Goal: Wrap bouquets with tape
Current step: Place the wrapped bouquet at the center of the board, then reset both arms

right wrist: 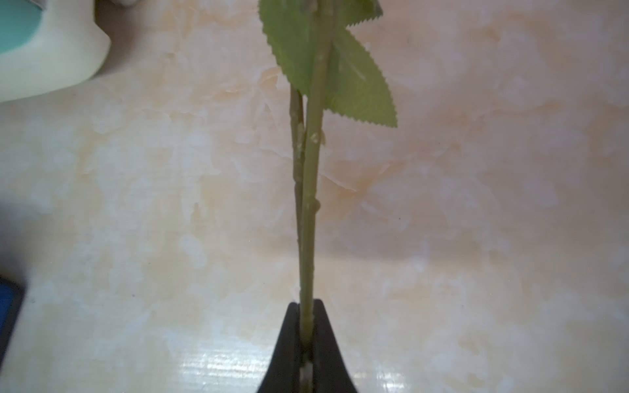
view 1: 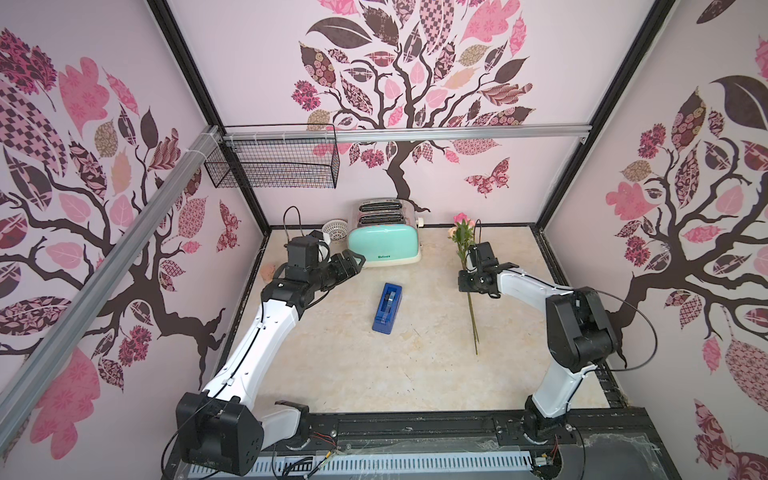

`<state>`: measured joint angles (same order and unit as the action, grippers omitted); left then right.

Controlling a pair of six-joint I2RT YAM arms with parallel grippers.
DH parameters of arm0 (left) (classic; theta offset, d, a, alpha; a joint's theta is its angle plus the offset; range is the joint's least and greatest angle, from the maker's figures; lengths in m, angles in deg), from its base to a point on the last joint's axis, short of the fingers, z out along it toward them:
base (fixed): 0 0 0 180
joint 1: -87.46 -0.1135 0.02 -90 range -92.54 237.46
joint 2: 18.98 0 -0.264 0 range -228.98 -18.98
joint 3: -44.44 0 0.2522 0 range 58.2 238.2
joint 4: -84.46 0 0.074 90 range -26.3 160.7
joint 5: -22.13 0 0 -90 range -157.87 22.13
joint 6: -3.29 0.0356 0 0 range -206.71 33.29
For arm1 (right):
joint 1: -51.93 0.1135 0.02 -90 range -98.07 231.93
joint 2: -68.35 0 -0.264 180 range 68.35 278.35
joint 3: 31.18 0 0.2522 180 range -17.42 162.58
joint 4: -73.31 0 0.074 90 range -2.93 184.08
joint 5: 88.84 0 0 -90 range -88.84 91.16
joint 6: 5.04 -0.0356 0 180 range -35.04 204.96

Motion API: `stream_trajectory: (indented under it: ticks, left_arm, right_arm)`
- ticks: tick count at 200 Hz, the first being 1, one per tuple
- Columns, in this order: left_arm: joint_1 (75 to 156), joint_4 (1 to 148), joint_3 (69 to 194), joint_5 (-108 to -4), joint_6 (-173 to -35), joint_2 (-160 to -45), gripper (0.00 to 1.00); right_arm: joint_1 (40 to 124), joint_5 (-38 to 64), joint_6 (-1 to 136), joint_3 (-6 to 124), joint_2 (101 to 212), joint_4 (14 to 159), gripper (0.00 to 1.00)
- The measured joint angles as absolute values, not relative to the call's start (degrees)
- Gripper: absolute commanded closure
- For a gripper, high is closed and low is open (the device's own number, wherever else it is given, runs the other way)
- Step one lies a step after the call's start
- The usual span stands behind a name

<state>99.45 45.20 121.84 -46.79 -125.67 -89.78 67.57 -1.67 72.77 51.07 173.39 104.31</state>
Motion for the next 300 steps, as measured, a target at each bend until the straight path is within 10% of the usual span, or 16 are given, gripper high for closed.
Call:
stream_trajectory:
  ticks: [120,180,236,300]
  left_arm:
    - [99.4,44.5,121.3,-48.2,-125.6,-89.2,0.17]
    - [99.6,39.9,122.4,-65.9,-127.4,-93.3,0.02]
    - [99.3,35.8,124.5,-98.7,-128.3,-99.6,0.02]
    - [97.4,53.3,109.5,-119.7,-112.6,-105.1,0.02]
  right_arm:
    - [67.5,0.6,70.2,57.4,181.5,109.5,0.63]
    - [67.5,-3.6,69.6,48.1,165.0,103.5,0.01]
    - [67.5,-22.6,78.4,20.1,139.2,71.0,0.00]
    - [63.9,-34.1,89.0,8.0,145.1,46.3,0.00]
